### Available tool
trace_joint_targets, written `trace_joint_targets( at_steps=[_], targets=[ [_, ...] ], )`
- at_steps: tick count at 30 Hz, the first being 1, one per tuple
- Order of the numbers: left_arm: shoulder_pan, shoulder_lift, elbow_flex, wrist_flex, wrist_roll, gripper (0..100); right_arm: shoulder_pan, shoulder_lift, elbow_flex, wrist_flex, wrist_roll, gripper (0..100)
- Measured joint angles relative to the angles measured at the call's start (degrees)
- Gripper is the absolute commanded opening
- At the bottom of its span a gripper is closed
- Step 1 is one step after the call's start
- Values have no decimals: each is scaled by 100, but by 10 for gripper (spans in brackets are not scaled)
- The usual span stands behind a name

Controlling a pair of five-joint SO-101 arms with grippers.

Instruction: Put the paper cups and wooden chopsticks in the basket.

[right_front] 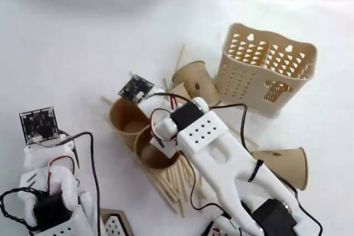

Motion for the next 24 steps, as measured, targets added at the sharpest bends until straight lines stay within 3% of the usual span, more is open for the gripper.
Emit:
trace_joint_targets(
  at_steps=[10, 14, 24],
  targets=[
    [0, 0, 0, -440, 0, 67, 0, -501, -1415, 1530, 246, 19],
    [18, 0, -26, -607, -88, 142, 185, -659, -2066, 2154, 290, 19],
    [1029, 0, -1187, -211, -422, 154, 1178, -1204, -2936, 2242, 299, 19]
  ],
)
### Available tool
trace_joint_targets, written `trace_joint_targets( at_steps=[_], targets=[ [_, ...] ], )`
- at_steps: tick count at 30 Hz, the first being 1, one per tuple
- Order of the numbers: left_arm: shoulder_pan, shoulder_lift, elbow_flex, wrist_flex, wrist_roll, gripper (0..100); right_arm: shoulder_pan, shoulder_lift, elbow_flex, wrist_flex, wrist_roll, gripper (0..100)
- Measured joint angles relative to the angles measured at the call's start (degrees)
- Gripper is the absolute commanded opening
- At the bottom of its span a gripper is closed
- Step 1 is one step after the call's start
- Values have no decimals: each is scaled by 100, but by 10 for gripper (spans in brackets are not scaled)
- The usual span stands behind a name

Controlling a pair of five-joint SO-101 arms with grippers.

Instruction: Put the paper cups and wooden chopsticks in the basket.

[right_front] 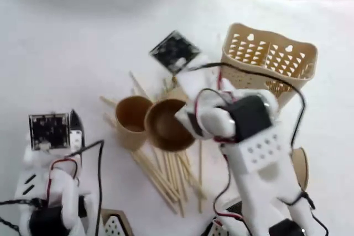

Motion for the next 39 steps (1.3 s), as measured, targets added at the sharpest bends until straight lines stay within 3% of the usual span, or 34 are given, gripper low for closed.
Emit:
trace_joint_targets(
  at_steps=[9, 18, 22, 25, 39],
  targets=[
    [651, 185, -967, 0, 0, 154, 1336, -360, -1345, 0, 0, 19],
    [1108, 2716, -2840, 571, 0, 159, 2989, -396, -2409, -141, 0, 19],
    [1477, 3429, -3393, 835, 9, 247, 3622, -237, -2453, -422, 0, 19],
    [1626, 3745, -3587, 1073, 229, 293, 3895, 220, -2470, -607, -114, 19],
    [1688, 4774, -3692, 1301, 334, 295, 4615, 1934, -2479, -1204, -949, 19]
  ],
)
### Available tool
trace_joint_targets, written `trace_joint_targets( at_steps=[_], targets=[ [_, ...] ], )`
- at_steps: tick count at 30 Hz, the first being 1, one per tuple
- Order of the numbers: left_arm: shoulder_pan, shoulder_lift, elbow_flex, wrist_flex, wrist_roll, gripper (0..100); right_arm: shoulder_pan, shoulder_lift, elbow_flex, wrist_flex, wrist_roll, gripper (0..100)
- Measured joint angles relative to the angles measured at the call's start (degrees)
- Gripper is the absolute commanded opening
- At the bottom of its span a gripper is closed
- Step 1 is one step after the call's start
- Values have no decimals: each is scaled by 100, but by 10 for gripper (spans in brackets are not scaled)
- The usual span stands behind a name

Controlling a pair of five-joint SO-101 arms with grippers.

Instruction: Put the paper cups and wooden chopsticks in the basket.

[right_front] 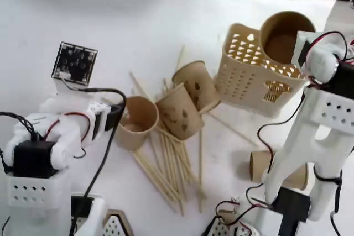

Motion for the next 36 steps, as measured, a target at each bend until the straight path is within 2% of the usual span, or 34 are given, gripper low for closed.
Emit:
trace_joint_targets(
  at_steps=[5, 10, 20, 28, 33, 36],
  targets=[
    [9, 35, 0, 0, 0, 298, 149, 431, 0, -62, -79, 37],
    [475, 35, 167, 0, 26, 298, 123, 712, 0, 62, -79, 184],
    [730, 35, 835, -264, 211, 295, 132, -246, 0, 176, -79, 162],
    [730, 35, 1890, -826, 211, 294, 132, -914, 0, 800, 53, 162],
    [352, 35, 2092, -1178, 211, 292, 123, -985, 0, 1125, 141, 160],
    [237, 35, 2101, -1196, 211, 241, 123, -985, 0, 1178, 141, 159]
  ],
)
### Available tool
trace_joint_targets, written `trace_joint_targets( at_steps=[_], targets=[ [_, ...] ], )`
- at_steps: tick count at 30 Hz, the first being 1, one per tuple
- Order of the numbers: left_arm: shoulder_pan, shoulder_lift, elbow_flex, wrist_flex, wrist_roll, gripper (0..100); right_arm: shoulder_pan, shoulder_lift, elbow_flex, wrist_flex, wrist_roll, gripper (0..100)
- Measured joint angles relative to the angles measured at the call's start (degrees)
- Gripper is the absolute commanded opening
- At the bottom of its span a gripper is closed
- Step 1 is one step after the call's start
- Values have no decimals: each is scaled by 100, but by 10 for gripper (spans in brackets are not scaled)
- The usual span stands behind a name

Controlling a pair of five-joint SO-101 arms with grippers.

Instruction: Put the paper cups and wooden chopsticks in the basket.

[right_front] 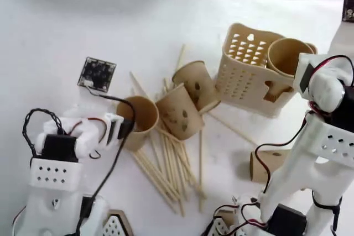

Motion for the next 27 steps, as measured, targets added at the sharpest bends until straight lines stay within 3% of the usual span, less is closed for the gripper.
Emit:
trace_joint_targets(
  at_steps=[13, 20, 25, 27],
  targets=[
    [-44, 0, 976, -712, -492, 26, -343, -18, 422, 18, 0, 159],
    [-35, 0, -114, -369, -492, 22, -1011, -308, 598, 18, 9, 155],
    [-70, 0, -1187, 176, -158, 22, -1714, -870, 1231, 18, 246, 21],
    [-88, 0, -1556, 378, 9, 22, -2022, -1134, 1670, 18, 281, 26]
  ],
)
